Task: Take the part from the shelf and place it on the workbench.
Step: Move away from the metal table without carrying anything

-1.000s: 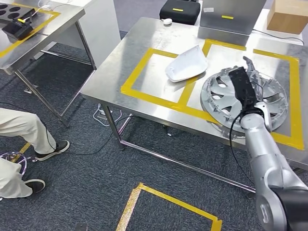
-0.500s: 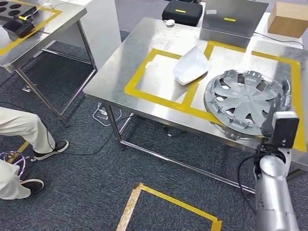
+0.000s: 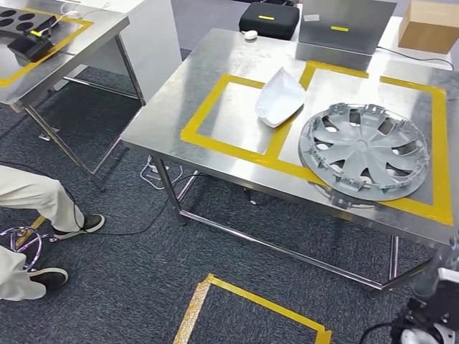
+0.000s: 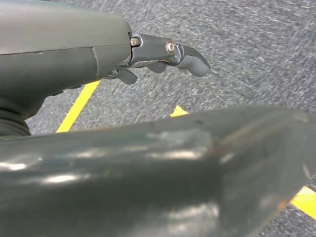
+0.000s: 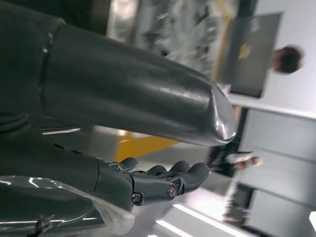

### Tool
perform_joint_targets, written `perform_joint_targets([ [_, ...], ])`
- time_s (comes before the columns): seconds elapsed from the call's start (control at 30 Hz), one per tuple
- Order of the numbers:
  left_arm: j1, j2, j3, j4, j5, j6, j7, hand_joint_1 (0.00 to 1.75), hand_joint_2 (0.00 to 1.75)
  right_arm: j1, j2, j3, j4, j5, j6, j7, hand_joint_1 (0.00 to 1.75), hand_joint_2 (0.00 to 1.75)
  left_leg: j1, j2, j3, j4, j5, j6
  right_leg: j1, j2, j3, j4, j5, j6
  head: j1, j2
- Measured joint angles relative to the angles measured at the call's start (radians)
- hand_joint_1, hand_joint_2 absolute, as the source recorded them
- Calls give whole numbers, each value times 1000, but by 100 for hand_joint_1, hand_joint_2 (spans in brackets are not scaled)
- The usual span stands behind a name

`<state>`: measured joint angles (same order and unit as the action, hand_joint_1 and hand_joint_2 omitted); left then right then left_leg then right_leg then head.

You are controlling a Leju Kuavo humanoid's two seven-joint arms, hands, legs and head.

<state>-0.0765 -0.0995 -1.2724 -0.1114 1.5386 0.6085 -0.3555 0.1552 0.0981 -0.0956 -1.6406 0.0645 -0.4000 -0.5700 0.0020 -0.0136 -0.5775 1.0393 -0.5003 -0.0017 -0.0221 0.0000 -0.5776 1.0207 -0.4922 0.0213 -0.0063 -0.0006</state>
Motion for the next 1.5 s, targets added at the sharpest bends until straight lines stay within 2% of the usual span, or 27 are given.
perform_joint_targets([
  [0.07, 2, -4, 6, 0, 2, 3, 2, 0, 0, 30, 38, -63, 26, -16, 50, -5, 0, 0, 1, 2, -31, 88, -69, -8, -1, -2, -7, -1, 6, -12, -3, 0],
  [0.13, 3, -5, 8, 0, 2, 3, 2, 0, 0, 49, 68, -114, 47, -7, 78, -8, 0, 0, 2, 3, -75, 219, -144, -11, 1, -4, -18, -1, 12, -19, -5, 0],
  [0.17, 3, -6, 10, 0, 2, 3, 2, 0, 0, 53, 79, -133, 56, 6, 83, -3, 0, 0, 2, 3, -83, 257, -159, -10, 2, -4, -24, -1, 17, -21, -5, 0],
  [0.2, 4, -7, 11, 0, 3, 3, 2, 0, 0, 57, 91, -150, 65, 21, 85, 5, 0, 0, 2, 3, -72, 255, -154, -8, 4, -3, -29, -1, 21, -21, -5, 0],
  [0.23, 4, -7, 13, 0, 3, 4, 2, 0, 0, 61, 102, -167, 76, 40, 88, 13, 0, 0, 1, 3, -41, 213, -132, -4, 5, -3, -33, -1, 26, -20, -5, 0],
  [0.3, 3, -8, 16, 0, 4, 5, 1, 0, 0, 68, 124, -205, 107, 89, 95, 20, 0, 0, -4, 3, 51, 64, -78, 9, 7, -3, -38, -1, 34, -16, -5, 0],
  [0.37, 1, -10, 20, 0, 4, 6, -1, 0, 0, 68, 139, -239, 152, 144, 98, 12, 0, 0, -10, 5, 104, -36, -54, 18, 9, -4, -41, -1, 43, -8, -4, 0],
  [0.47, 3, -15, 26, 0, 4, 6, 1, 0, 0, 46, 147, -307, 295, 235, 100, -11, 0, 0, -13, 7, 105, -56, -36, 27, 5, -5, -40, -8, 59, 13, -4, 0],
  [0.5, 4, -18, 26, 1, 4, 6, 2, 0, 0, 35, 147, -335, 358, 264, 100, -18, 0, 0, -11, 9, 101, -62, -25, 33, 4, -4, -45, -4, 50, 18, -4, 0],
  [0.57, 5, -27, 26, 1, 4, 6, 3, 0, 0, 10, 144, -395, 496, 313, 96, -38, 0, 0, -7, 13, 87, -73, -3, 44, 3, -2, -71, 59, -15, 26, 0, 0],
  [0.63, 6, -34, 26, 1, 4, 5, 3, 0, 0, -11, 141, -451, 625, 344, 92, -60, 0, 0, -9, 15, 67, -73, 12, 49, 2, -1, -109, 184, -105, 33, 4, 0],
  [0.67, 7, -37, 26, 1, 4, 5, 3, 0, 0, -19, 140, -473, 678, 352, 91, -69, 0, 0, -10, 16, 56, -72, 19, 48, 2, -1, -118, 236, -127, 36, 4, 0],
  [0.7, 7, -37, 26, 2, 4, 5, 3, 0, 0, -26, 139, -489, 718, 356, 90, -73, 0, 0, -10, 17, 45, -70, 26, 46, 1, -2, -111, 257, -128, 39, 4, 0],
  [0.73, 7, -38, 26, 2, 4, 5, 3, 0, 0, -33, 138, -503, 753, 358, 89, -76, 0, 0, -10, 18, 36, -67, 31, 44, 0, -2, -85, 241, -111, 41, 4, 0],
  [0.8, 7, -39, 26, 2, 4, 5, 3, 0, 0, -47, 134, -524, 804, 360, 85, -80, 0, 0, -8, 18, 21, -58, 39, 38, -4, -2, 15, 110, -70, 44, 4, 0],
  [0.87, 6, -41, 26, 2, 4, 5, 4, 0, 0, -62, 132, -537, 840, 361, 83, -81, 0, 0, -11, 18, 10, -43, 43, 30, -5, 1, 100, -10, -58, 38, 4, 0],
  [0.9, 6, -41, 26, 3, 4, 5, 4, 0, 0, -67, 132, -542, 854, 362, 82, -82, 0, 0, -13, 18, 8, -37, 46, 26, -4, 3, 113, -34, -62, 33, 2, 0],
  [0.97, 6, -41, 26, 4, 4, 5, 5, 0, 0, -73, 132, -552, 882, 371, 81, -78, 0, 0, -13, 17, 5, -31, 53, 17, -2, 4, 104, -34, -59, 19, -1, 0],
  [1.03, 9, -42, 25, 5, 4, 6, 5, 0, 0, -81, 130, -567, 917, 400, 78, -68, 0, 0, -9, 16, -5, -10, 27, 7, -2, 0, 91, -35, -50, 2, -2, 0],
  [1.1, 10, -43, 23, 6, 4, 6, 4, 0, 0, -92, 124, -586, 970, 446, 67, -63, 0, 0, -6, 16, -31, 74, -56, -2, -2, -3, 72, -36, -34, -14, -6, 0],
  [1.17, 10, -43, 21, 6, 4, 7, 0, 0, 0, -102, 114, -605, 1040, 494, 45, -61, 0, 0, -4, 16, -59, 199, -140, -7, 2, -6, 53, -35, -18, -19, -8, 0],
  [1.2, 10, -43, 21, 6, 4, 9, -3, 0, 0, -107, 110, -612, 1077, 516, 34, -56, 0, 0, -3, 16, -60, 239, -154, -7, 3, -7, 44, -33, -9, -19, -8, 0],
  [1.23, 10, -42, 21, 6, 4, 11, -6, 0, 0, -112, 106, -618, 1116, 537, 26, -46, 0, 0, -3, 16, -45, 243, -145, -6, 5, -8, 34, -31, 0, -19, -8, 0],
  [1.27, 10, -42, 21, 6, 4, 13, -9, 0, 0, -118, 102, -622, 1150, 554, 21, -32, 0, 0, -3, 16, -13, 207, -119, -3, 6, -8, 24, -28, 7, -17, -8, 0],
  [1.37, 6, -41, 21, 6, 4, 14, -12, 0, 0, -134, 97, -626, 1234, 599, 18, 33, 0, 0, -6, 15, 116, -3, -51, 13, 10, -7, 3, -22, 23, -10, -8, 0],
  [1.43, 3, -39, 18, 6, 4, 11, -1, 0, 0, -143, 95, -627, 1284, 630, 25, 97, 0, 0, -10, 15, 141, -63, -50, 19, 12, -7, -6, -20, 36, 0, -7, 0],
  [1.5, 3, -38, 11, 6, 2, 7, 19, 0, 0, -147, 93, -627, 1323, 640, 73, 165, 0, 0, -8, 16, 129, -72, -40, 25, 11, -8, -13, -20, 46, 13, -7, 0],
])
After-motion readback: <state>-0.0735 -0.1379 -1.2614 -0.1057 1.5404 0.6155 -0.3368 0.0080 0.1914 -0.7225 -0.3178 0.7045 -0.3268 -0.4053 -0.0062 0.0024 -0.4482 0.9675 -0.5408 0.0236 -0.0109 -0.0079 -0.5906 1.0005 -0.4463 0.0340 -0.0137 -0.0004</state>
